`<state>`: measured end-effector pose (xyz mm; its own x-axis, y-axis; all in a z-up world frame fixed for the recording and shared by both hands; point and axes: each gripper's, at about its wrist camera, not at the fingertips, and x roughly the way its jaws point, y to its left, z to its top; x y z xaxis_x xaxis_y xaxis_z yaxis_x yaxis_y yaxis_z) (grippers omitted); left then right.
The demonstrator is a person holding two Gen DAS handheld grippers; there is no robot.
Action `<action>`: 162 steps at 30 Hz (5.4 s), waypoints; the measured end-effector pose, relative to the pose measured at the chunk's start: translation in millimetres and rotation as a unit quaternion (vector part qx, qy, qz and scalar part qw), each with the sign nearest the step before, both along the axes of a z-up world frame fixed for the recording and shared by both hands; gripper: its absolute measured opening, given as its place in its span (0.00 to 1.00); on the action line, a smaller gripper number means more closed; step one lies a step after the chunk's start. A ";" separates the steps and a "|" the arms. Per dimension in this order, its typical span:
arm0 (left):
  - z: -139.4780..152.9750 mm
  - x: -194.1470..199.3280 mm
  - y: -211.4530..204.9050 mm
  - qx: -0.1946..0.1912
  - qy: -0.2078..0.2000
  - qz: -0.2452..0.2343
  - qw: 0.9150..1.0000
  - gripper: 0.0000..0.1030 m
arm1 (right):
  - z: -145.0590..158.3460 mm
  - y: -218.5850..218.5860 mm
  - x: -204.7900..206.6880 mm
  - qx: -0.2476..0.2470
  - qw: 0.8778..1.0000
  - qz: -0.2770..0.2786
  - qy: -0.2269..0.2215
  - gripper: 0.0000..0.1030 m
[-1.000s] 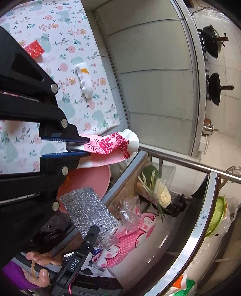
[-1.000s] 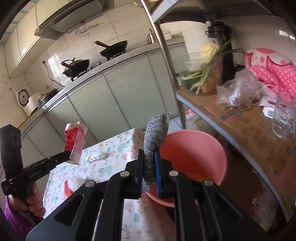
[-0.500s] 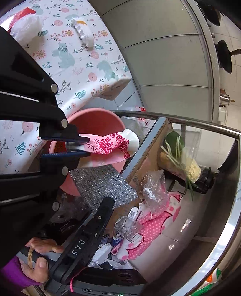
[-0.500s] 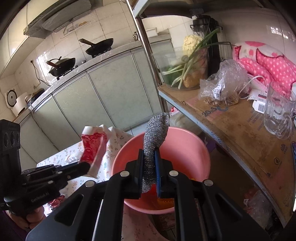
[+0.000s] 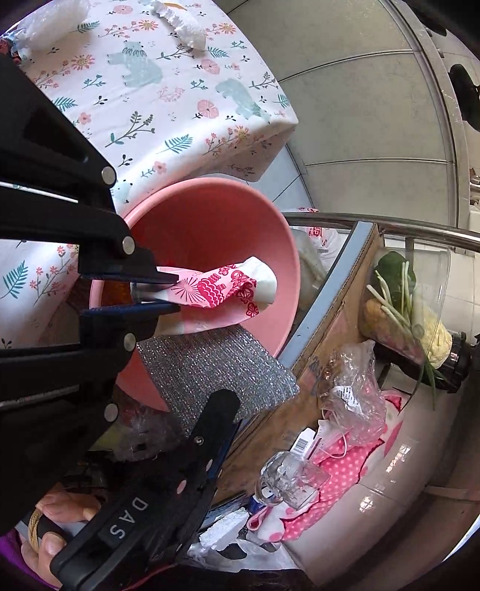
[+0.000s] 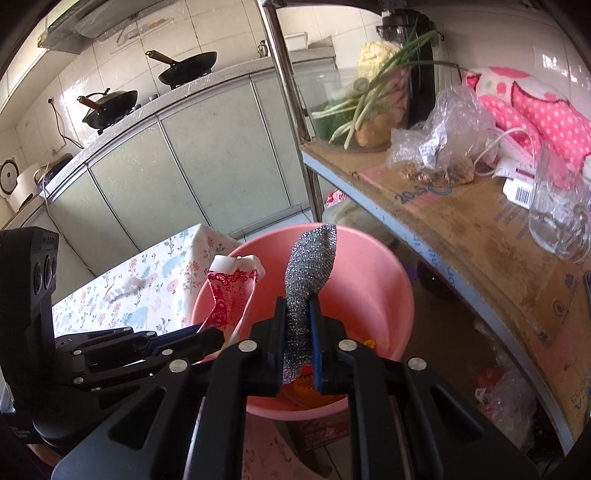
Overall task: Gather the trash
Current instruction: 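Carry the paper cup and steel wool pad over the pink basin, then open both grippers to drop the cup and pad into the basin, then move both tools back over the table to the remaining trash, then grasp the red printed box with the left gripper while the right gripper grasps the white foam strip, then lift the red box and white foam strip off the table with both grippers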
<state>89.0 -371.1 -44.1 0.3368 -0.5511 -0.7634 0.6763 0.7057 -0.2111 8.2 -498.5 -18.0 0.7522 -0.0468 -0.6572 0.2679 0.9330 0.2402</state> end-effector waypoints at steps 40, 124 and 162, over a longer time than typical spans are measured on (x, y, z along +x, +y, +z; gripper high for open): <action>93.7 -94.6 175.8 -0.077 -0.072 0.111 0.988 0.46 | 50.5 102.5 -91.9 0.001 0.996 0.075 -0.045 0.39; 0.4 -27.4 323.4 0.013 0.094 0.323 0.942 0.10 | -23.6 191.2 4.5 0.012 0.967 0.238 0.088 0.36; -17.8 -40.6 341.4 0.069 0.116 0.302 0.944 0.41 | -42.1 191.4 -45.3 0.055 0.950 0.265 0.154 0.37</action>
